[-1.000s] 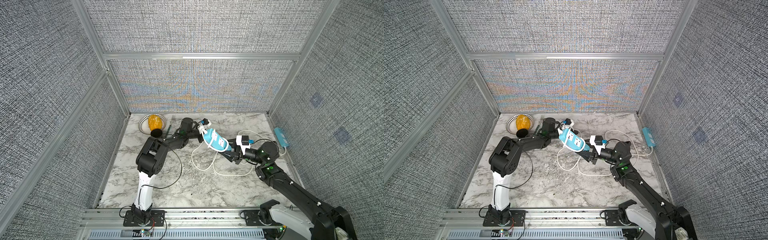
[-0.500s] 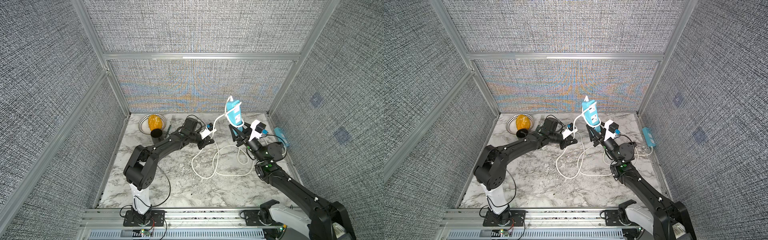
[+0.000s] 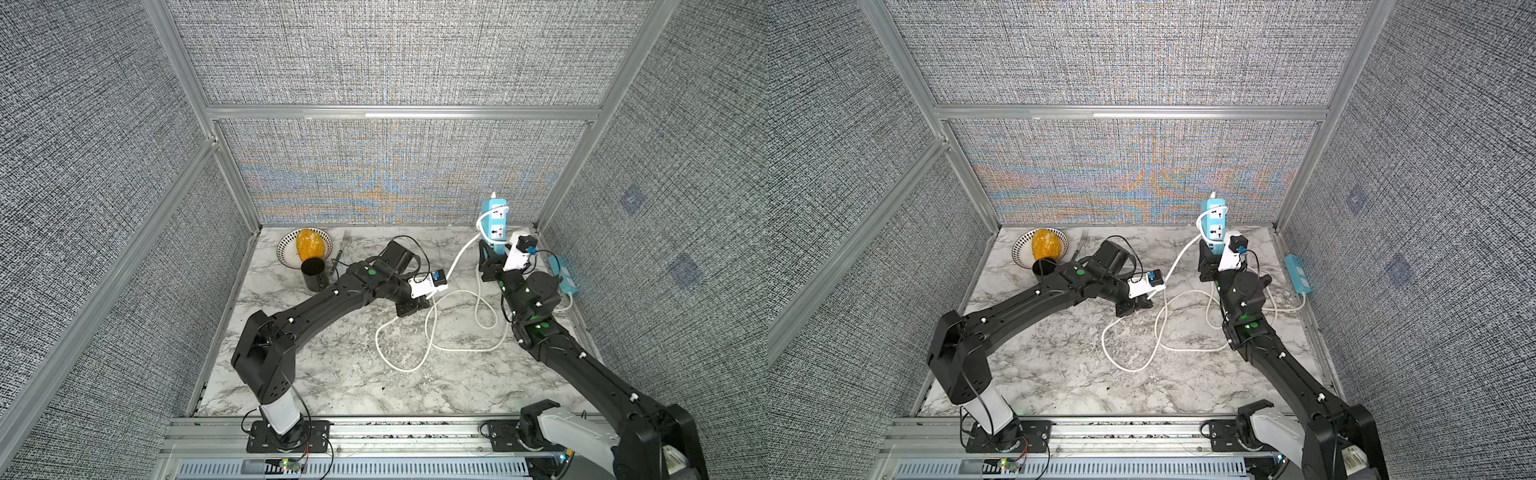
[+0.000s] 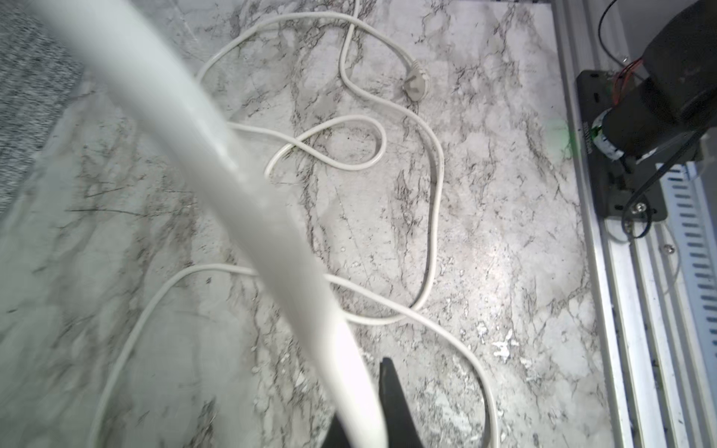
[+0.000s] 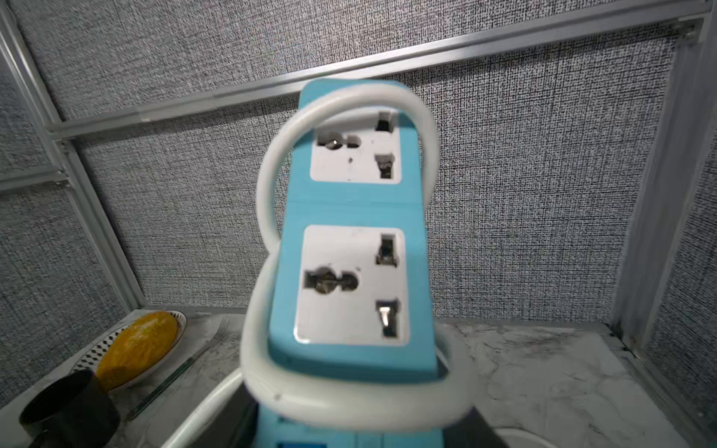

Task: Wrap the cord around the power strip
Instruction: Wrap the power cord around the power strip.

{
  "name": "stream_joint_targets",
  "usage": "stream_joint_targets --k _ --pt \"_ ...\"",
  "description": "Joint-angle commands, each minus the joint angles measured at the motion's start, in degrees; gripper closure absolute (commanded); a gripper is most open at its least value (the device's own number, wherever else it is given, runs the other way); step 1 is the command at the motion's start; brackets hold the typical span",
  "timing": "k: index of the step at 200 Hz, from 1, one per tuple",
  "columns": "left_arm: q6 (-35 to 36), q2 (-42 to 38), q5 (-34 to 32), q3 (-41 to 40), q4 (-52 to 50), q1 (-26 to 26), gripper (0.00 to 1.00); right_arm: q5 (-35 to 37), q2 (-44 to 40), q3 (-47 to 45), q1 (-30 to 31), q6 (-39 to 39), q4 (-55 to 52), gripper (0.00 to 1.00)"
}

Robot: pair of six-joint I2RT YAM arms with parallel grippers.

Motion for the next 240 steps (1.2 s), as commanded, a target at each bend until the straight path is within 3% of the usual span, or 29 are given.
stream_joint_targets --k 1,41,86,126,152,195,212,240 --pt "6.32 -3.25 -8.16 2.4 -7.97 -1.0 1.0 4.56 0.54 1.85 -0.65 -5.36 -11.5 1.0" --pt "13.0 -5.68 -16.47 9.28 -12.86 -2.36 1.0 0.26 1.51 3.11 -0.61 -10.38 -20.86 1.0" --pt "21.86 -3.67 -20.57 18.82 -16.33 -3.26 1.0 -8.35 4.66 6.58 1.86 -17.38 -31.69 1.0" --pt "29.66 -3.87 -25.02 19.55 -8.5 -3.27 1.0 -21.23 4.17 5.53 5.32 -24.67 -35.52 1.0" --pt "33.16 -1.15 -25.96 23.07 -8.72 -3.01 1.0 -37.62 2.97 4.86 7.08 -31.59 -39.17 1.0" --pt "33.23 1.96 -19.69 26.65 -10.39 0.65 1.0 -55.85 -2.61 0.61 8.24 -36.0 -36.45 1.0" --pt "31.23 2.54 -14.09 26.87 -10.43 2.9 1.0 -61.22 -6.63 -2.65 8.18 -33.13 -28.93 1.0" --pt "27.07 3.07 -6.09 25.88 -9.59 5.56 1.0 -61.36 -13.2 -8.54 8.25 -21.59 -10.83 1.0"
